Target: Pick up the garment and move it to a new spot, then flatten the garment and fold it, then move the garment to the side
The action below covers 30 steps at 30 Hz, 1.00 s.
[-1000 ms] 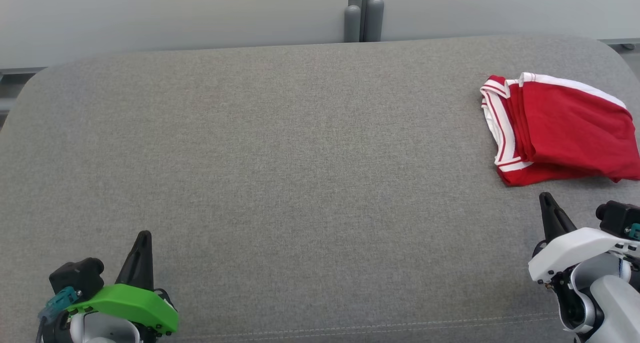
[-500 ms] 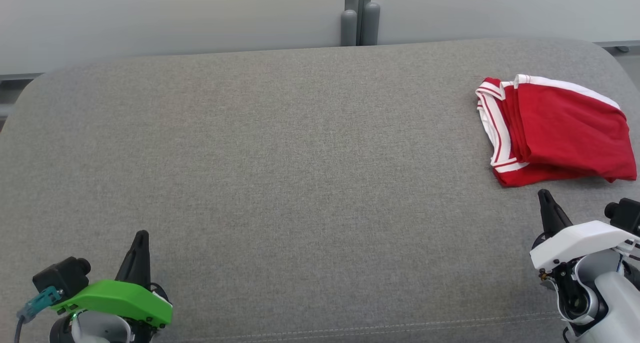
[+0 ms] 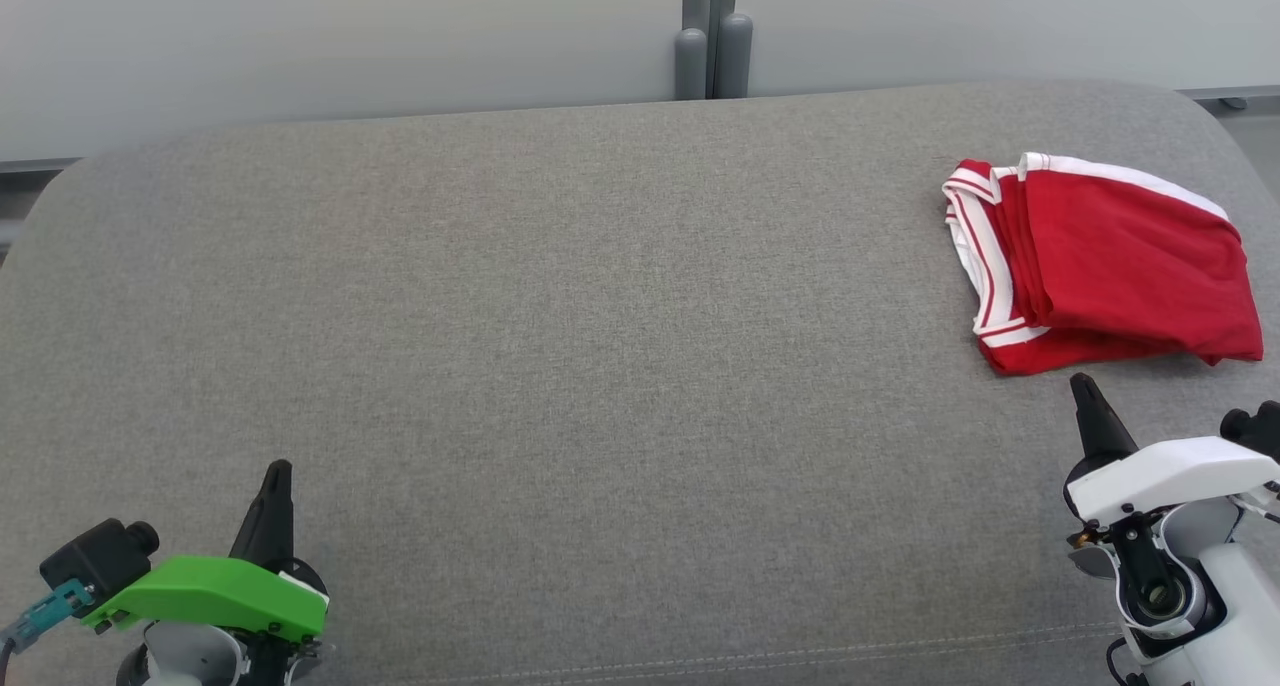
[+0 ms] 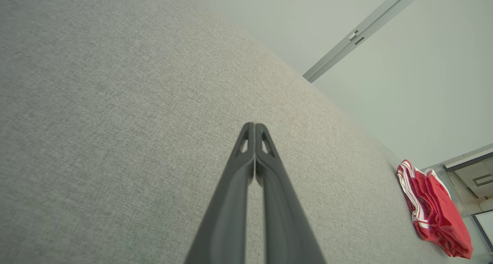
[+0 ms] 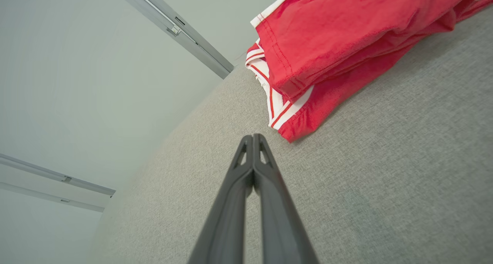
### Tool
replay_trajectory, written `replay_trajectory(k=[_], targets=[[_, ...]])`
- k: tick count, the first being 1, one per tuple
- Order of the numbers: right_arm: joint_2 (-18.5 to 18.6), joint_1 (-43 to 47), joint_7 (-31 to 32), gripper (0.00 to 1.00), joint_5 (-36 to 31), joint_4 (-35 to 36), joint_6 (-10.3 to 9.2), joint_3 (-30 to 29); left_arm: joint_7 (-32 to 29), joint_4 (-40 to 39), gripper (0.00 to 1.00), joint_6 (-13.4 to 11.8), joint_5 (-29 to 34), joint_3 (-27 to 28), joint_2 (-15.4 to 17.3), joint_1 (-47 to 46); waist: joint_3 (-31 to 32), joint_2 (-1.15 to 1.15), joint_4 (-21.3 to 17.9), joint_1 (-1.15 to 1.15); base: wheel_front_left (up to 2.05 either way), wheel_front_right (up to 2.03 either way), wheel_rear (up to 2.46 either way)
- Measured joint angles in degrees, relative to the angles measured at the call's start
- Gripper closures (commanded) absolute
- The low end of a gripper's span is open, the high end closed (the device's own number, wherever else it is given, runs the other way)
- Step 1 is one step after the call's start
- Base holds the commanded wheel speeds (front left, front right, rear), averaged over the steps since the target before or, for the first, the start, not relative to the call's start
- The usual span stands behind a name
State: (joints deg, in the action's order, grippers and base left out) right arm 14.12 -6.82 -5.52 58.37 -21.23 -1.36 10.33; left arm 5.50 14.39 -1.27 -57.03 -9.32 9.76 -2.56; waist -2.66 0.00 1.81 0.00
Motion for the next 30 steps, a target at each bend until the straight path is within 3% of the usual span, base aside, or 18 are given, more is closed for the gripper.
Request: replay_trajectory(k=[30], targets=[[-5.8, 0.4, 5.7, 1.00, 16.5, 2.1, 4.02, -8.9, -5.5, 0.7, 1.00, 3.9, -17.6, 6.4, -3.6, -0.1, 1.3, 0.00, -0.9, 0.00, 0.00, 0.00, 0.00]])
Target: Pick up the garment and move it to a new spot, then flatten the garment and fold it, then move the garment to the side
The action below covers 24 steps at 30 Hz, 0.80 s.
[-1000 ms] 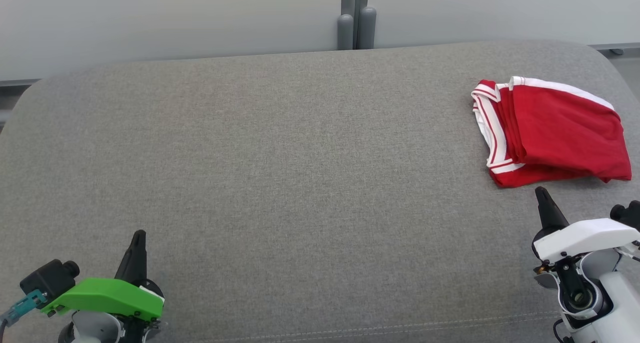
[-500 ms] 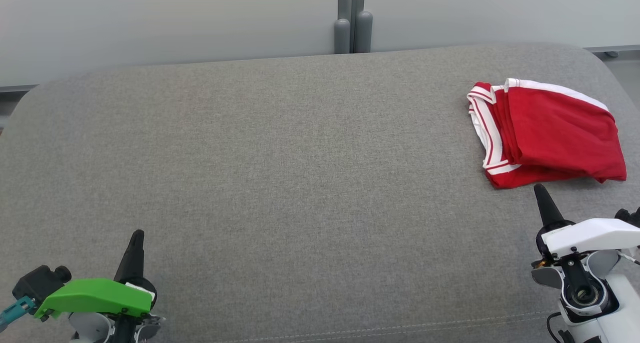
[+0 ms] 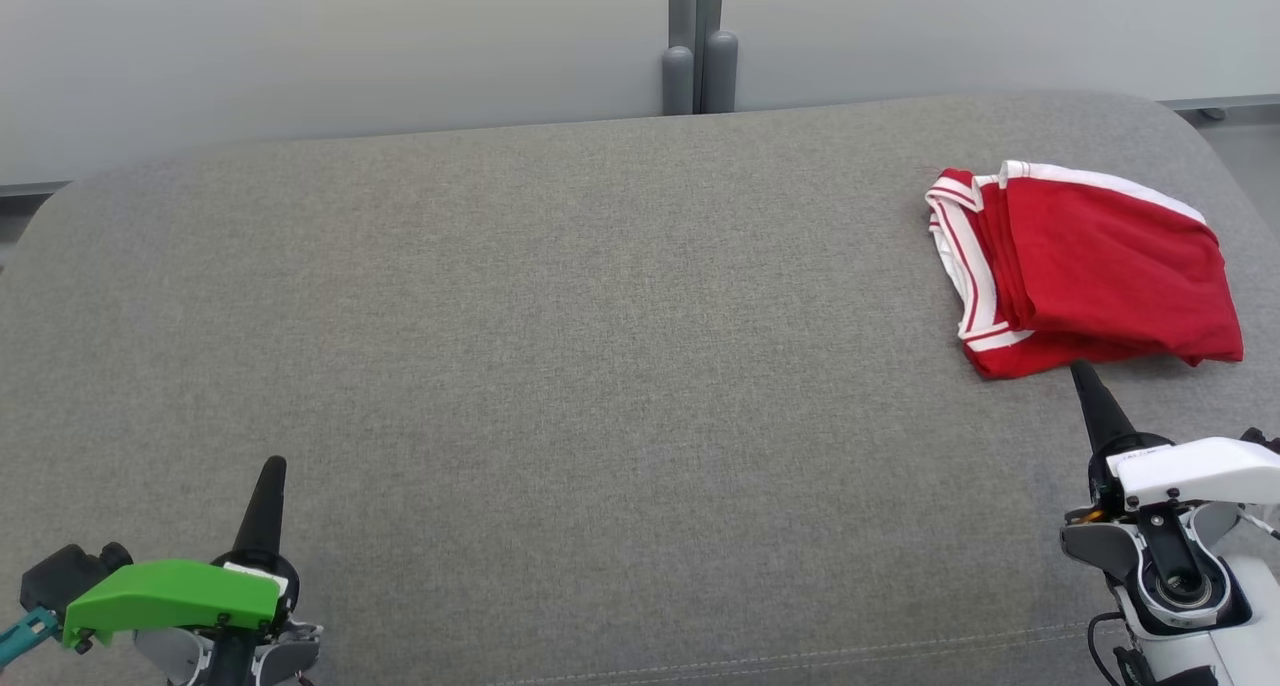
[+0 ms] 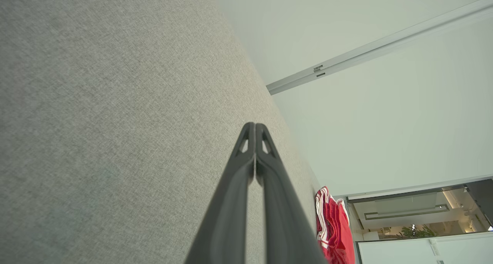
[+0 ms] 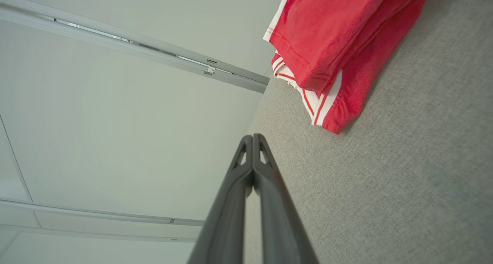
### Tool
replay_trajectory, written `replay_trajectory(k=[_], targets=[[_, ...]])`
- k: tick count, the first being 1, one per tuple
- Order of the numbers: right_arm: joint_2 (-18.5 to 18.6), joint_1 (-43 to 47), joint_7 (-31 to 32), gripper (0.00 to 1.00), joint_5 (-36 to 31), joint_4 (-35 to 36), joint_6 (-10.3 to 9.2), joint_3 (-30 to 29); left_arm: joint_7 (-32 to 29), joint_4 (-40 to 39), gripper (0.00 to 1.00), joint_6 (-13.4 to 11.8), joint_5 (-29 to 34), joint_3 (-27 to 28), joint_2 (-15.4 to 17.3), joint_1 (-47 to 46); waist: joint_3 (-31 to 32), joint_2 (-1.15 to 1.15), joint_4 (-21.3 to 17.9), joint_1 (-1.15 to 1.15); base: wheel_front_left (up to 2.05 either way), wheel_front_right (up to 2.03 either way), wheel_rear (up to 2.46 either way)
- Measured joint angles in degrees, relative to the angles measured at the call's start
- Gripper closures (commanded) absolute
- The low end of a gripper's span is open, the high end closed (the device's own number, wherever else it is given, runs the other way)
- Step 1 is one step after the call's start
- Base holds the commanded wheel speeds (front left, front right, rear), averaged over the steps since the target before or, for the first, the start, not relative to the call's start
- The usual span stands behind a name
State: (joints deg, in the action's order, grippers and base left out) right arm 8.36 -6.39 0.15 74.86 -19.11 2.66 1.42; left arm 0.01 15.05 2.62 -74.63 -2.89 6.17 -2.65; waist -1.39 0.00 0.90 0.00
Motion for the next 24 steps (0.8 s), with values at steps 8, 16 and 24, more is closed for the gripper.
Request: replay_trajectory(k=[8, 16, 24], targets=[[-1.6, 0.2, 1.7, 1.00, 4.6, 0.6, 1.01, -2.5, -1.6, 0.3, 1.00, 1.4, -4.5, 1.8, -0.8, 0.0, 0.3, 0.00, -0.3, 0.00, 0.00, 0.00, 0.00], [-3.3, 0.8, 3.4, 1.00, 9.3, 1.2, 2.35, -4.9, -3.1, 0.6, 1.00, 2.5, -9.4, 3.6, -1.9, -0.1, 0.7, 0.00, -0.5, 0.00, 0.00, 0.00, 0.00], [-4.9, 1.0, 4.9, 1.00, 13.7, 1.9, 3.41, -7.4, -4.6, 0.8, 1.00, 3.4, -14.4, 5.4, -2.9, -0.5, 1.0, 0.00, -0.8, 0.00, 0.00, 0.00, 0.00]])
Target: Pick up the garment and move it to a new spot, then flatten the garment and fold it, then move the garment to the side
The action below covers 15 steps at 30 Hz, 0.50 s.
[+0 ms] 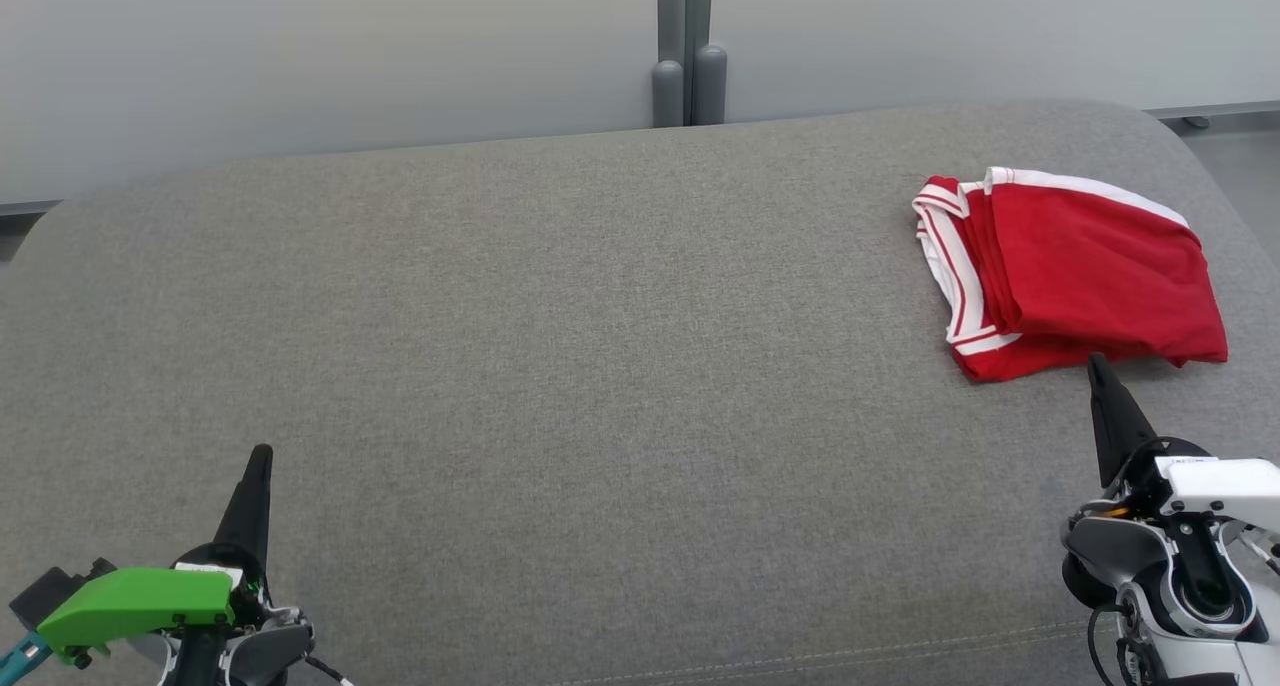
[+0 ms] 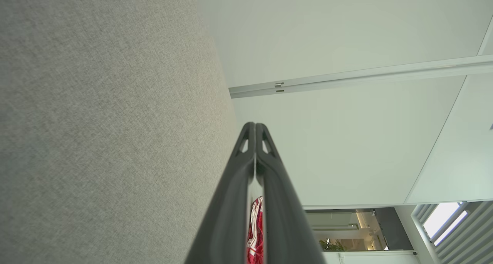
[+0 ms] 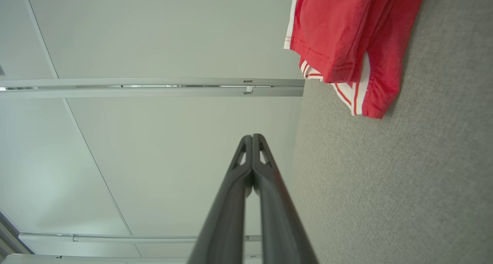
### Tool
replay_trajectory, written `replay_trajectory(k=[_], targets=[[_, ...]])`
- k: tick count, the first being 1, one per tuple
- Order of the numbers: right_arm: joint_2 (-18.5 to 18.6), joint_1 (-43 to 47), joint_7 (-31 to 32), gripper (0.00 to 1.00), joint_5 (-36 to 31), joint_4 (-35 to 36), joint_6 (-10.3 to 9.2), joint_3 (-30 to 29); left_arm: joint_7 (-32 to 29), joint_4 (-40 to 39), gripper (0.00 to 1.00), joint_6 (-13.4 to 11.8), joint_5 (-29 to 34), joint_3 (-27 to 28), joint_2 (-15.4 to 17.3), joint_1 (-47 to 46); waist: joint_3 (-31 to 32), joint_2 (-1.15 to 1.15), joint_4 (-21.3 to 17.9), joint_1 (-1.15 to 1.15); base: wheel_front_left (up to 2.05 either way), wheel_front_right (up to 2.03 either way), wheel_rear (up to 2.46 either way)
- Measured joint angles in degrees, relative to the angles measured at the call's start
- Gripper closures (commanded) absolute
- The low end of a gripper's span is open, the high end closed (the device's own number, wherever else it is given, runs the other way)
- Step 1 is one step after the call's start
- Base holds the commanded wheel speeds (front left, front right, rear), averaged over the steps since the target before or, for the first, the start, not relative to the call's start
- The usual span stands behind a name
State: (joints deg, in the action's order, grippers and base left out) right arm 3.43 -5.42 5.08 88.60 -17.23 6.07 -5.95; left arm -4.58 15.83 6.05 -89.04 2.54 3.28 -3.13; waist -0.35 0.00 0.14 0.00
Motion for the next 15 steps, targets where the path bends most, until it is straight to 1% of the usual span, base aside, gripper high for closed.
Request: replay_trajectory(k=[5, 15], targets=[[-0.9, 0.1, 0.9, 1.00, 2.9, 0.3, 0.57, -1.5, -1.0, 0.1, 1.00, 0.6, -3.0, 1.1, -0.6, -0.2, 0.2, 0.00, -0.2, 0.00, 0.00, 0.00, 0.00], [-1.1, 0.1, 1.1, 1.00, 3.2, 0.4, 0.67, -1.7, -1.0, 0.2, 1.00, 1.0, -3.2, 1.3, -0.6, -0.4, 0.2, 0.00, -0.2, 0.00, 0.00, 0.00, 0.00]])
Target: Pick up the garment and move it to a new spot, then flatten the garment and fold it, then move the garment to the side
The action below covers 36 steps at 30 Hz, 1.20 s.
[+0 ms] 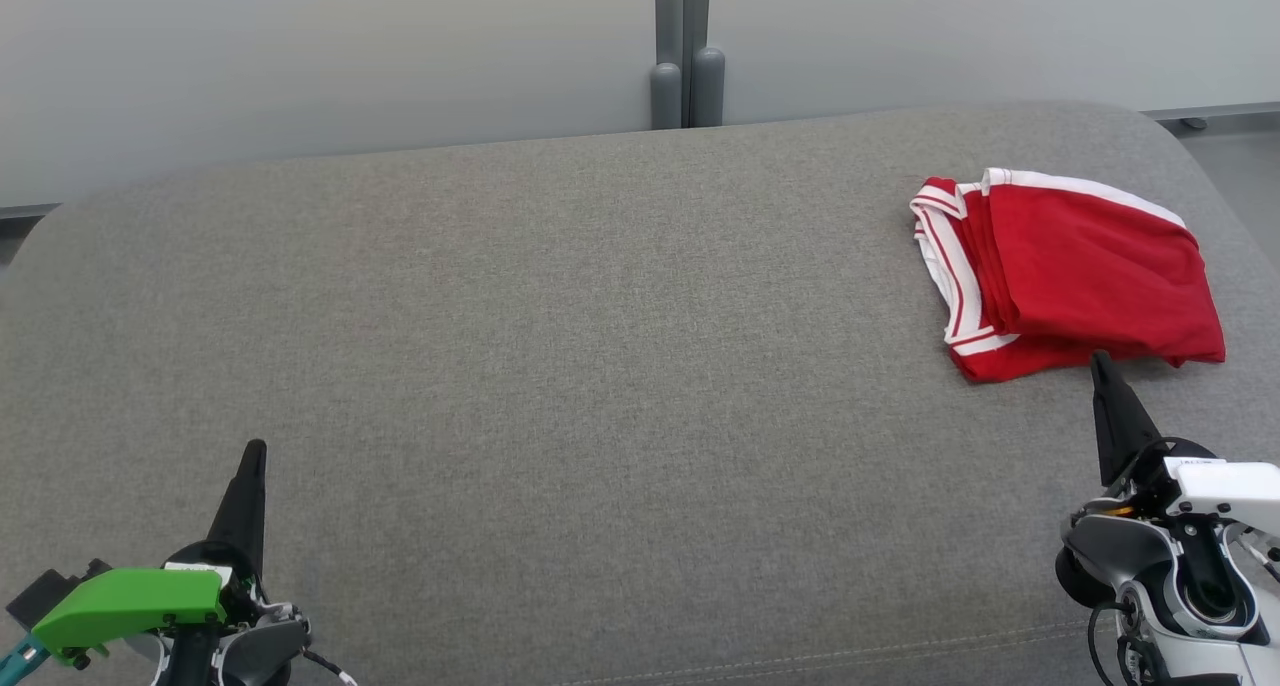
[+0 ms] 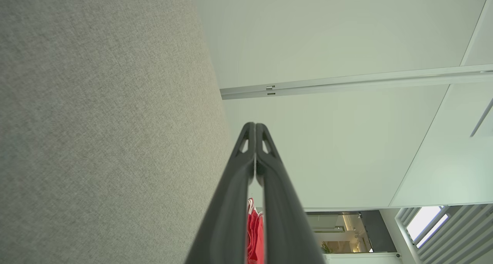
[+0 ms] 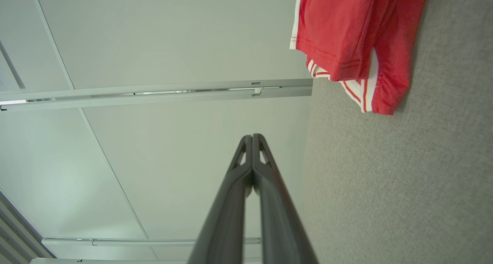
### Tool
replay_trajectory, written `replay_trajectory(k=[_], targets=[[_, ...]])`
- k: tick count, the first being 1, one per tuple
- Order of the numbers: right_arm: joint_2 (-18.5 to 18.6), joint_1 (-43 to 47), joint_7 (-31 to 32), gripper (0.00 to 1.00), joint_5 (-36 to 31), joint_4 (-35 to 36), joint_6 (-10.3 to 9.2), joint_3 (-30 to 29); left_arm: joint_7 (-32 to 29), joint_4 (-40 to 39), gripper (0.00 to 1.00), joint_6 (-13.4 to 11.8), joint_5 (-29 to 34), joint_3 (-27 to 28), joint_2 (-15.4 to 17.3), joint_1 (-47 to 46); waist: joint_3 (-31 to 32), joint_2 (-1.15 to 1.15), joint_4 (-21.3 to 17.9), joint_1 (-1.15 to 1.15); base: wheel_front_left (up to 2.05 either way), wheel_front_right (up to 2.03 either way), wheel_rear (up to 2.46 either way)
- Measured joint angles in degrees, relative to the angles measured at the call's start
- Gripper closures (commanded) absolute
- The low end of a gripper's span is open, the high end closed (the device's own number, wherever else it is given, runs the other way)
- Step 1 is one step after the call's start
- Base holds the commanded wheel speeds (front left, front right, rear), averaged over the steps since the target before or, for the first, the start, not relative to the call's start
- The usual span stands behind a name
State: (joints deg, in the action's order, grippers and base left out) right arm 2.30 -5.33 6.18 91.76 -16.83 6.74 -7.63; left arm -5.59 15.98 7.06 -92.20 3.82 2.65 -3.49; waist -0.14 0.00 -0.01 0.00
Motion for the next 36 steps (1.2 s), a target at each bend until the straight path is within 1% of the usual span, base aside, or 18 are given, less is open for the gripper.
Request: replay_trajectory(k=[36], targets=[[0.0, 0.0, 0.0, 1.00, 0.0, 0.2, 0.05, 0.0, 0.0, 0.2, 1.00, 0.0, 0.0, 0.1, 0.0, 0.0, 0.0, 0.00, 0.0, 0.00, 0.00, 0.00, 0.00]])
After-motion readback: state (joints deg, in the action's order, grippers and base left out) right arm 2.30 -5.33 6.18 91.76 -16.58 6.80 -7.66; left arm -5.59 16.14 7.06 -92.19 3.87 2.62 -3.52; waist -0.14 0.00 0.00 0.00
